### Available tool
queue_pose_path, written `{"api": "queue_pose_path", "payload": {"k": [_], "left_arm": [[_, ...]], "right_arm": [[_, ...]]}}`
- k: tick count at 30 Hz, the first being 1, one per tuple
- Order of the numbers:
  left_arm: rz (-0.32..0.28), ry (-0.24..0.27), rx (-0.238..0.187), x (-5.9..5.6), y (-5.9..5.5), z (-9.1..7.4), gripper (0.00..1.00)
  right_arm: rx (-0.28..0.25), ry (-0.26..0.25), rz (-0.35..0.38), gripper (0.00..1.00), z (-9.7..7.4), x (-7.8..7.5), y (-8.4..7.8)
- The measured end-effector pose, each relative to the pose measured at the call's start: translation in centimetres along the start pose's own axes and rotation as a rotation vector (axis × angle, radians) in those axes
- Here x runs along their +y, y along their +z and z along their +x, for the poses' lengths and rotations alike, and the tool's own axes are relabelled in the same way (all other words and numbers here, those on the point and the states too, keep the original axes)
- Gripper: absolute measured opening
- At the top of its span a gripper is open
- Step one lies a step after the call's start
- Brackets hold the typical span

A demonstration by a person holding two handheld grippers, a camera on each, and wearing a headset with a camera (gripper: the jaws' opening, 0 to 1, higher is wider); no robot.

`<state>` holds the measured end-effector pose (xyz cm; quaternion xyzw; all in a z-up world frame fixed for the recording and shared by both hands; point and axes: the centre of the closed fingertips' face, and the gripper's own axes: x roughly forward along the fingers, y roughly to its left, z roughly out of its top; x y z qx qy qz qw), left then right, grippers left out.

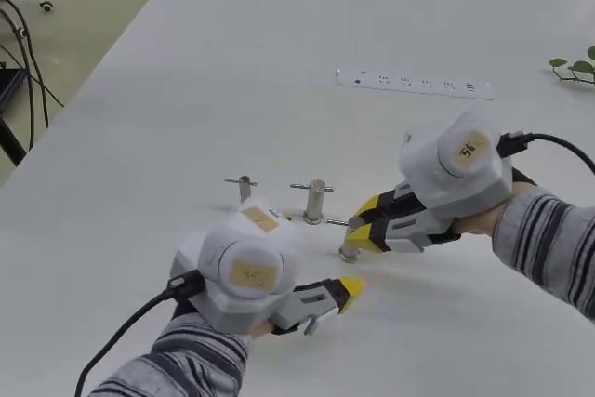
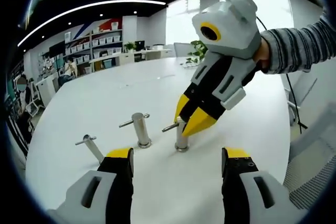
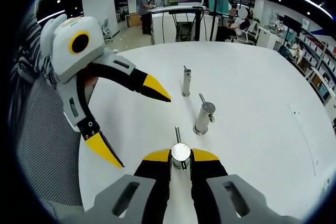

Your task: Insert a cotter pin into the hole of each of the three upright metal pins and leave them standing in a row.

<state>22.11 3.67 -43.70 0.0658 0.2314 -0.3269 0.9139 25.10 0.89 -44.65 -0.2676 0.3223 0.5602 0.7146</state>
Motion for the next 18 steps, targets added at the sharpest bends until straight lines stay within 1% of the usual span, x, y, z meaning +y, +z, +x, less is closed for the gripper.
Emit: {"api": "queue_pose_path", "payload": {"k": [6, 10, 13, 16, 18], "left_arm": [[-0.019, -0.003, -0.040, 0.8, 1.2, -1.3, 0.71], [-0.026, -0.001, -0.049, 1.3, 1.3, -2.1, 0.72], [-0.040, 0.016, -0.056, 2.2, 1.3, -2.7, 0.74], [-0.055, 0.038, -0.061, 3.2, 1.3, -3.4, 0.75], [-0.055, 0.053, -0.062, 3.9, 1.3, -3.7, 0.76]], "right_arm": [[0.017, -0.016, -0.002, 0.08, -0.8, -1.5, -0.4], [0.030, -0.021, -0.018, 0.08, -1.2, -2.3, -0.5], [0.032, -0.022, -0.007, 0.08, -1.4, -3.0, -0.5], [0.034, -0.020, -0.013, 0.08, -1.4, -3.3, -0.5], [0.042, -0.017, -0.021, 0.08, -1.3, -3.5, -0.5]]}}
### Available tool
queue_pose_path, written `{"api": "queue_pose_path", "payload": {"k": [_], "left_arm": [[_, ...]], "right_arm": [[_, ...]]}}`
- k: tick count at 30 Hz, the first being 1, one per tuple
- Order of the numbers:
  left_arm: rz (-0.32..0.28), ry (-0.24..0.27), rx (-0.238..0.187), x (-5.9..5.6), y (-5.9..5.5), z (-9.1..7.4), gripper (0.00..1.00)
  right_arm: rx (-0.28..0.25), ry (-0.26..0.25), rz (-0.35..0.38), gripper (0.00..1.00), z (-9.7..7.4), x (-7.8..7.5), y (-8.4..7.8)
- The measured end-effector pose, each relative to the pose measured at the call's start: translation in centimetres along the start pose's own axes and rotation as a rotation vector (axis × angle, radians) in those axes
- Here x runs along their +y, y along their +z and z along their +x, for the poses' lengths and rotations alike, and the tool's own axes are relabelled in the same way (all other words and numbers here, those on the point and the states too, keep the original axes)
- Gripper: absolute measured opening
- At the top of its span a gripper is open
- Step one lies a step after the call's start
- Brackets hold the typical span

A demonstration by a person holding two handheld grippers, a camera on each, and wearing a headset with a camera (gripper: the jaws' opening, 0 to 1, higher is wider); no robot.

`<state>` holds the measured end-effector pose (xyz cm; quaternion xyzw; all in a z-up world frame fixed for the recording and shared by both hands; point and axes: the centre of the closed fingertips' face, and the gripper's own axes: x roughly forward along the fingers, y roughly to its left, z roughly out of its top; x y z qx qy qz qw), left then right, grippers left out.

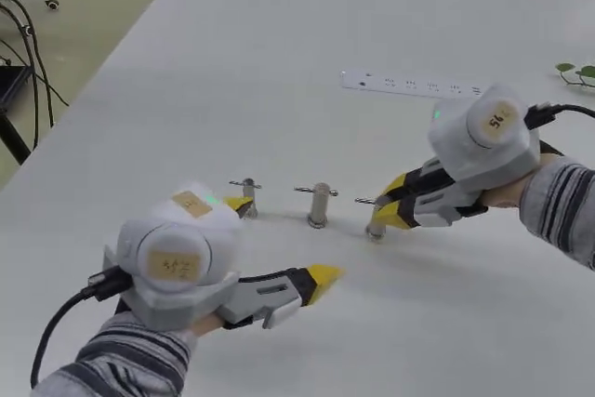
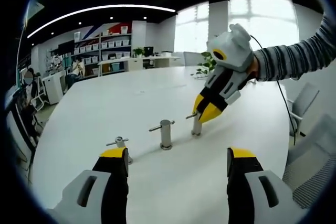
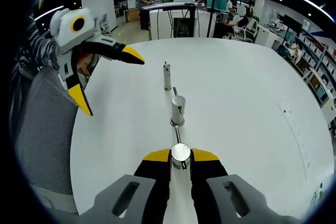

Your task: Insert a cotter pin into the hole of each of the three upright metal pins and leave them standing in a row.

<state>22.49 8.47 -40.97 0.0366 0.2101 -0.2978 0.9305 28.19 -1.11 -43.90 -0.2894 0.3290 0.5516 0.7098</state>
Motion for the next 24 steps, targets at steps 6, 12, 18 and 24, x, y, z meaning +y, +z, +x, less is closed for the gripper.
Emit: {"api": "queue_pose_path", "payload": {"k": [6, 12, 18, 24], "left_arm": [[0.013, 0.034, 0.018, 1.5, -0.3, -0.7, 0.76], [0.002, 0.046, 0.020, 2.2, -0.4, -1.2, 0.76], [-0.013, 0.064, 0.037, 2.7, -1.1, -1.3, 0.76], [-0.020, 0.076, 0.048, 3.1, -1.6, -1.6, 0.76]], "right_arm": [[0.022, 0.007, -0.016, 0.08, 0.3, -0.5, -0.2], [0.041, 0.009, -0.021, 0.08, 0.4, -0.8, -0.5], [0.062, 0.014, -0.034, 0.08, 0.4, -1.1, -1.0], [0.059, 0.028, -0.019, 0.09, 0.3, -1.5, -1.3]]}}
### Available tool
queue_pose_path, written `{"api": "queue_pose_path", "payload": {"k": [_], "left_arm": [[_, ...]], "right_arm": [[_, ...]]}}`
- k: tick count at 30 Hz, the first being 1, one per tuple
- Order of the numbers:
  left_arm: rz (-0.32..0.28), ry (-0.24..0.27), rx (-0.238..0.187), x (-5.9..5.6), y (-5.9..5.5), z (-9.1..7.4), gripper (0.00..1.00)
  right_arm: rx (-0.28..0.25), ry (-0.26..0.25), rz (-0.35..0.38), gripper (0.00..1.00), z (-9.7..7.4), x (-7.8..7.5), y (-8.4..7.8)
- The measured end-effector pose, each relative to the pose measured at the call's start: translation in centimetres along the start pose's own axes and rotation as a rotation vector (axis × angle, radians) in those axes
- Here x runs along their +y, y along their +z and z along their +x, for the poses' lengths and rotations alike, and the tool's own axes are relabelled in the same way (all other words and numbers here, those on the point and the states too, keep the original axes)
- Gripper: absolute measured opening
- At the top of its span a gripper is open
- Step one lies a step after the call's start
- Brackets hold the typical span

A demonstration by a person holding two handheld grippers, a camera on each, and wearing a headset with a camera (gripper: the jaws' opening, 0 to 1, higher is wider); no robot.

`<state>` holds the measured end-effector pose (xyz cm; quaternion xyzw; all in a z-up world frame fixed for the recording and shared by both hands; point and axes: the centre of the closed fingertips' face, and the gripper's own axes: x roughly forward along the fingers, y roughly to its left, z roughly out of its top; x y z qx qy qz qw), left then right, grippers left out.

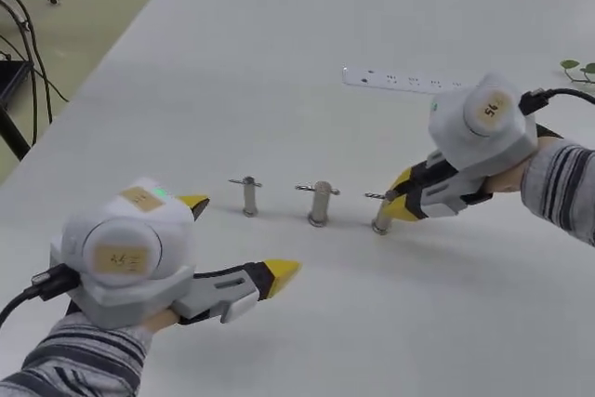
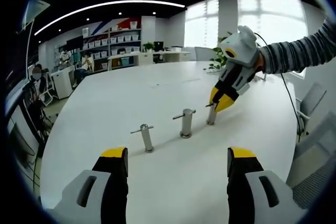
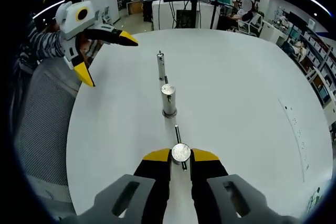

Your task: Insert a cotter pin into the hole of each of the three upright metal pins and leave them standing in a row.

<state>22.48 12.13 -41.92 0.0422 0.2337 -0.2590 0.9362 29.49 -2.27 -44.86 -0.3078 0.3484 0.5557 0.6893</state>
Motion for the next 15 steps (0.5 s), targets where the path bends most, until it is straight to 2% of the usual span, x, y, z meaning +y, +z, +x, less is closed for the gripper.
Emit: {"api": "queue_pose_path", "payload": {"k": [6, 8, 15], "left_arm": [[-0.005, 0.017, -0.002, 0.56, -0.31, -0.33, 0.76], [0.000, 0.022, 0.001, 0.68, -0.40, -0.36, 0.76], [0.005, 0.024, 0.014, 0.61, -0.62, -0.32, 0.77]], "right_arm": [[-0.001, 0.013, -0.012, 0.09, 0.09, 0.08, -0.06], [0.006, 0.005, -0.035, 0.09, 0.28, 0.18, -0.26], [0.009, -0.016, -0.047, 0.10, 0.46, 0.09, -0.52]]}}
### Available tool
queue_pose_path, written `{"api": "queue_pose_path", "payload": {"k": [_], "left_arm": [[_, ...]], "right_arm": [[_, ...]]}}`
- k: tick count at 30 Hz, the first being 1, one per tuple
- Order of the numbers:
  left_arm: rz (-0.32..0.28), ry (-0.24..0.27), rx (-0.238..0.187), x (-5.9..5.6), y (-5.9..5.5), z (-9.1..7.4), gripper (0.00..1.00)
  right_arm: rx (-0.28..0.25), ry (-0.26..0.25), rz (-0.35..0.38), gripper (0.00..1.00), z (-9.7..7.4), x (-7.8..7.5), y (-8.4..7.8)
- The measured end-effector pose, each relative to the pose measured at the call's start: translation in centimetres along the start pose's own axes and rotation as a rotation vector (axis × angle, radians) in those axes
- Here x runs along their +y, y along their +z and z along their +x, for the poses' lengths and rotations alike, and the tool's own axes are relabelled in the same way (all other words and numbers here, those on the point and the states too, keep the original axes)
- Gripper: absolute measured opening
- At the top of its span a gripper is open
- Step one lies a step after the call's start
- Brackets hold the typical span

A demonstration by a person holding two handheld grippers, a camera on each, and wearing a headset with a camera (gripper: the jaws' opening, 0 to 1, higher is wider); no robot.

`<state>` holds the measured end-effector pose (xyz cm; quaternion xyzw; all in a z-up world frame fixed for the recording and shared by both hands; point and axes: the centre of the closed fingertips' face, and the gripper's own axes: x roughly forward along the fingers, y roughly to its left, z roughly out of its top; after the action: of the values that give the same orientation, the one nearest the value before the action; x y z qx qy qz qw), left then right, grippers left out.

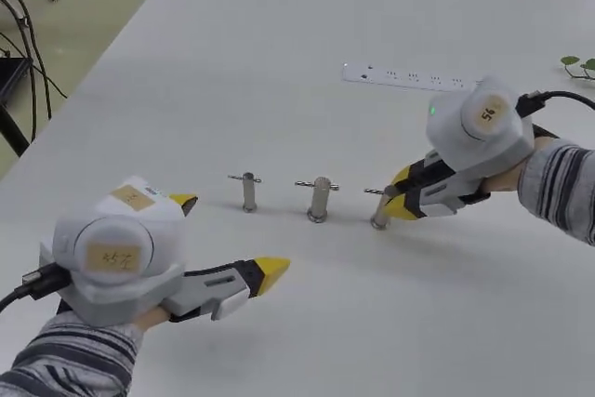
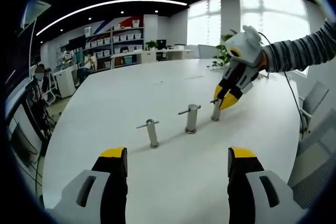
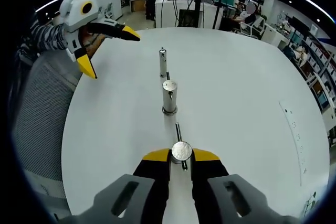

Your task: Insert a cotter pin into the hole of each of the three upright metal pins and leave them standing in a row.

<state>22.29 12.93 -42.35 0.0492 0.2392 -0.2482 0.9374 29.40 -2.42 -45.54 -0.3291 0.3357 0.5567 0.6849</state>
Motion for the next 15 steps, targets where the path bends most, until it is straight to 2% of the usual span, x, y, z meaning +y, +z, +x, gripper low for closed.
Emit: {"api": "queue_pose_path", "payload": {"k": [2, 6, 9, 10, 13, 15], "left_arm": [[-0.002, -0.003, 0.005, 0.0, -0.1, 0.0, 0.77], [-0.005, 0.002, 0.007, 0.2, -0.2, 0.1, 0.77], [-0.018, 0.005, 0.007, 0.4, -0.1, 0.1, 0.77], [-0.022, 0.006, 0.006, 0.4, -0.1, 0.1, 0.77], [-0.026, 0.009, 0.004, 0.6, 0.1, 0.0, 0.78], [-0.025, 0.010, 0.009, 0.6, 0.1, 0.0, 0.78]], "right_arm": [[-0.003, -0.011, -0.012, 0.10, 0.1, -0.3, -0.1], [-0.026, -0.059, 0.010, 0.13, -0.1, -0.4, 0.0], [-0.061, -0.097, 0.072, 0.20, -0.5, -0.8, 0.1], [-0.089, -0.119, 0.091, 0.23, -0.8, -0.7, 0.4], [-0.132, -0.146, 0.148, 0.32, -1.6, -0.2, 0.7], [-0.155, -0.170, 0.177, 0.34, -2.0, 0.0, 0.8]]}}
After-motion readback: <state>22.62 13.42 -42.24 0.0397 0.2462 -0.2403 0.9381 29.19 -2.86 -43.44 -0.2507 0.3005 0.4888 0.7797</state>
